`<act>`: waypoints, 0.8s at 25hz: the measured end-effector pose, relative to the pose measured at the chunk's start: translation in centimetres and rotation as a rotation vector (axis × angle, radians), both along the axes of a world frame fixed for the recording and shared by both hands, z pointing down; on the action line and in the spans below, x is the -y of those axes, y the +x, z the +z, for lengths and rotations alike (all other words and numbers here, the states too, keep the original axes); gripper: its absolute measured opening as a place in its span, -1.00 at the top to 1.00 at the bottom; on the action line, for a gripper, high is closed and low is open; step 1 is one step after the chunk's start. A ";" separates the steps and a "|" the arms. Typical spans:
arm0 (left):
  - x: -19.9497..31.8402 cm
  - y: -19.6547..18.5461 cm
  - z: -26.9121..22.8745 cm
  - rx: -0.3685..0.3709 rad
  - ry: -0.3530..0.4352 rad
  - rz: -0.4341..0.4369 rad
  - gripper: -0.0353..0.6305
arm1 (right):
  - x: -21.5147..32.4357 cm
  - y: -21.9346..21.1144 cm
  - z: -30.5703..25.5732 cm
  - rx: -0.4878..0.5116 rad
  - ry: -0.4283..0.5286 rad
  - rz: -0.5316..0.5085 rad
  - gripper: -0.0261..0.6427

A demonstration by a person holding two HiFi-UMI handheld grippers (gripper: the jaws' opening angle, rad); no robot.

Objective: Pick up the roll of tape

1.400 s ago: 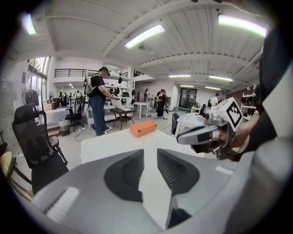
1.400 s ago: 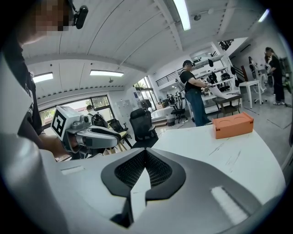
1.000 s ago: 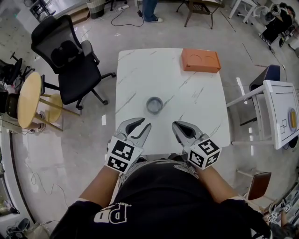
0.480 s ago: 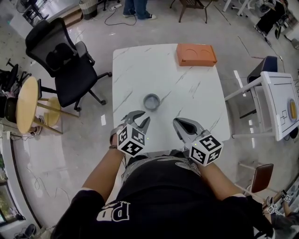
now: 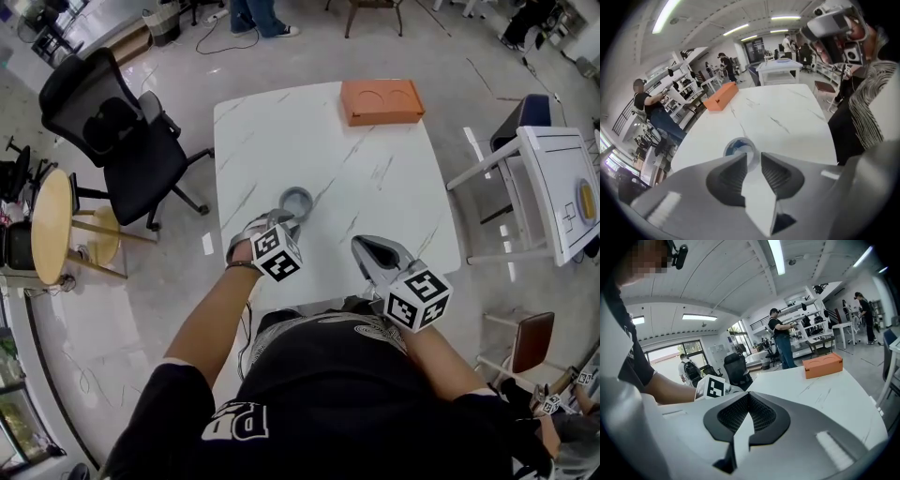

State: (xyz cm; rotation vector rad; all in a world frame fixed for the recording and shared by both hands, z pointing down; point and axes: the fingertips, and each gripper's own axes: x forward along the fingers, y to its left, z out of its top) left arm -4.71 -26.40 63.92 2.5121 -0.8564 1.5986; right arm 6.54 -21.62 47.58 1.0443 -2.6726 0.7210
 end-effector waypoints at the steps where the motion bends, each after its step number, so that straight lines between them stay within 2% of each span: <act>1: 0.2 -0.1 0.6 0.019 -0.009 0.013 0.43 | 0.0 0.1 0.0 0.000 -0.001 0.003 0.93; 5: 0.9 -0.3 2.4 0.079 -0.038 0.052 0.43 | 0.0 0.6 0.3 -0.004 -0.004 0.011 0.93; 13: 1.4 0.6 4.6 0.140 -0.099 0.145 0.43 | 0.0 1.5 0.6 -0.015 -0.015 0.019 0.93; 20: 1.7 1.1 6.7 0.180 -0.156 0.181 0.43 | 0.1 2.4 1.1 -0.015 -0.029 0.035 0.93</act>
